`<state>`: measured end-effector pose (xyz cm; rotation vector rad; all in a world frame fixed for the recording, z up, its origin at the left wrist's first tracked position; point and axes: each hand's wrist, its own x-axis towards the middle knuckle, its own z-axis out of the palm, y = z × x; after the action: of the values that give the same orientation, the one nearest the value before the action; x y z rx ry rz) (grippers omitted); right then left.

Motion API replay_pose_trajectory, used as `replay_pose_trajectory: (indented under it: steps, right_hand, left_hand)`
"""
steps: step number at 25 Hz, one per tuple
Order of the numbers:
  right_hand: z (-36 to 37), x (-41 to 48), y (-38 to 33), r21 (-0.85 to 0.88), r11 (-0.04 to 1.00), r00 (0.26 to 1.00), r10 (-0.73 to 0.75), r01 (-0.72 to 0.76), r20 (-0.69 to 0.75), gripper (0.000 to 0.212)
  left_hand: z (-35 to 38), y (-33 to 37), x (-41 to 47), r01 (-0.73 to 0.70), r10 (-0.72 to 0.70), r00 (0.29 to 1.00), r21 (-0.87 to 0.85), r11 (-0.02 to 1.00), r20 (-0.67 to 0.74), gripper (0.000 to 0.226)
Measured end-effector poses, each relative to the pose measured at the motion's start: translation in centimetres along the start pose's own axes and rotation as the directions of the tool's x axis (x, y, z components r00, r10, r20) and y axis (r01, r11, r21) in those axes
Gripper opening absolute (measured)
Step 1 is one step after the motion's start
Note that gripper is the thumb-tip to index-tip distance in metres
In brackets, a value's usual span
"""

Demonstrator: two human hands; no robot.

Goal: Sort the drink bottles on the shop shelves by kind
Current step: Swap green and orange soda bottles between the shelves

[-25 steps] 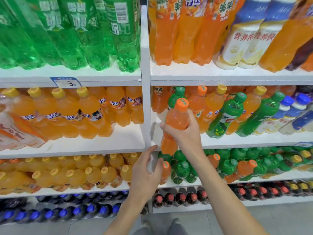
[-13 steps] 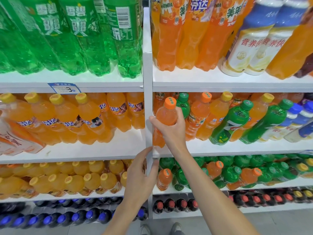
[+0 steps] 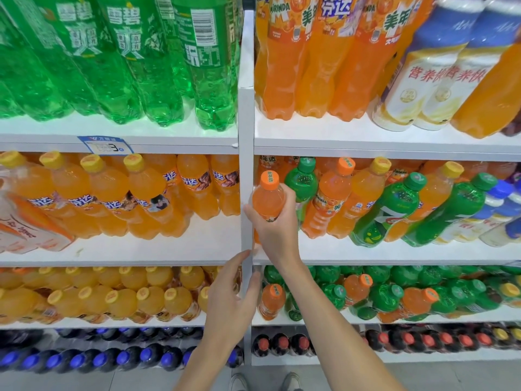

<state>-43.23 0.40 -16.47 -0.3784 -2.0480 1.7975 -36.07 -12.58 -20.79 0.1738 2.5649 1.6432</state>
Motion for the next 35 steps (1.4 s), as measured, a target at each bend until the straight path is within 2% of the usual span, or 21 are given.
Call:
replay_pose_trajectory:
  steps: [3, 6, 9, 14, 20, 22, 25, 28, 31, 35]
  right_hand:
    - [-0.9, -0.3, 0.7, -0.233, 0.972, 0.999, -0.009, 0.020, 0.049, 0.063]
    - [-1.5, -0.9, 1.8, -0.486, 0.872, 0.996, -0.083, 0.065, -0.016, 0.048]
    - [-1.8, -1.1, 2.5, -0.573, 0.820, 0.996, -0.049, -0.003, -0.075, 0.045]
    - [-1.0, -1.4, 3.5, -0.572, 0.817, 0.987, -0.139, 0.069, -0.080, 0.047]
    - [0.1, -1.2, 4.0, -0.539, 0.833, 0.970, -0.215, 0.122, -0.112, 0.066]
    - [0.3, -1.2, 4.2, -0.525, 0.843, 0.972, -0.207, 0.118, -0.114, 0.066]
    - [-0.1, -0.8, 4.3, -0.461, 0.887, 0.981, -0.116, 0.033, -0.153, 0.056]
    - [-0.3, -0.4, 4.3, -0.467, 0.884, 0.983, -0.096, 0.011, -0.157, 0.052]
    - [-0.2, -0.5, 4.5, -0.522, 0.852, 0.977, -0.150, 0.050, -0.150, 0.056]
    - [-0.3, -0.7, 4.5, -0.458, 0.889, 0.982, -0.097, 0.011, -0.164, 0.060]
  left_hand:
    - [0.2, 0.1, -0.2, 0.017, -0.017, 1.000, -0.006, 1.000, -0.008, 0.043]
    - [0.5, 0.0, -0.3, 0.031, -0.031, 0.999, -0.028, 0.999, -0.010, 0.044]
    - [0.8, -0.3, -0.4, 0.042, -0.043, 0.999, -0.045, 0.998, -0.019, 0.044]
    - [0.8, -0.2, -0.7, 0.048, -0.049, 0.999, -0.030, 0.998, -0.021, 0.045]
    - [0.7, -0.3, -1.2, 0.055, -0.055, 0.998, -0.020, 0.998, -0.018, 0.045]
    - [0.8, -0.4, -1.2, 0.052, -0.052, 0.999, -0.023, 0.998, -0.016, 0.044]
    - [0.8, -1.0, -1.1, 0.040, -0.041, 0.999, -0.028, 0.999, -0.017, 0.042]
    - [0.8, -1.3, -1.1, 0.038, -0.038, 0.999, -0.026, 0.999, -0.018, 0.043]
    - [0.7, -1.5, -1.1, 0.038, -0.038, 0.999, -0.025, 0.999, -0.013, 0.043]
    - [0.8, -1.6, -1.1, 0.044, -0.044, 0.999, -0.021, 0.999, -0.014, 0.043]
